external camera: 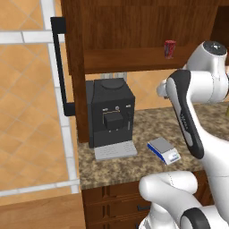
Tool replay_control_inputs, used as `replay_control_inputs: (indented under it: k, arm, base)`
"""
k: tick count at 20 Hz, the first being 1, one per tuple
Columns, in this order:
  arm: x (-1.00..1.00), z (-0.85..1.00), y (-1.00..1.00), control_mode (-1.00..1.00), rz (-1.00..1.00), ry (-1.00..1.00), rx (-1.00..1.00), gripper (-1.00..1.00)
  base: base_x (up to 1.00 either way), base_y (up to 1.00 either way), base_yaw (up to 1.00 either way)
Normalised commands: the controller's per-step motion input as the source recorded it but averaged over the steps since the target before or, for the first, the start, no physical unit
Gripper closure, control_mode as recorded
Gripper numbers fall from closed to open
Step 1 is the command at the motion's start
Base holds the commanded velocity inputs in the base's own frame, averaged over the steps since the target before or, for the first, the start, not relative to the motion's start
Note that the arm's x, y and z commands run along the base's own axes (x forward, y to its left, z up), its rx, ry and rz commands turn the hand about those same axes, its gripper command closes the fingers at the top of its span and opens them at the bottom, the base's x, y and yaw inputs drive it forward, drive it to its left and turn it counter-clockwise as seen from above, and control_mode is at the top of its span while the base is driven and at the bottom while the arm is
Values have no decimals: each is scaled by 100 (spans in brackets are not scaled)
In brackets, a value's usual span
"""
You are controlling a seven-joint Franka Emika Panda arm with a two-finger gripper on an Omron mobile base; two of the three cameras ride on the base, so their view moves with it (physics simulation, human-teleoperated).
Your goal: Pick the yogurt and place it on the digital scale for weighing, and close the cabinet.
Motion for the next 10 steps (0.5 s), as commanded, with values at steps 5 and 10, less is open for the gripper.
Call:
replay_control_inputs:
  k: [5, 10]
  arm:
    - [-4, 54, -6, -100, -4, -18, 0, -100]
    - [0, 41, -5, -100, -3, -21, 0, -100]
  base:
    - [0, 0, 0]
    - [0, 0, 0]
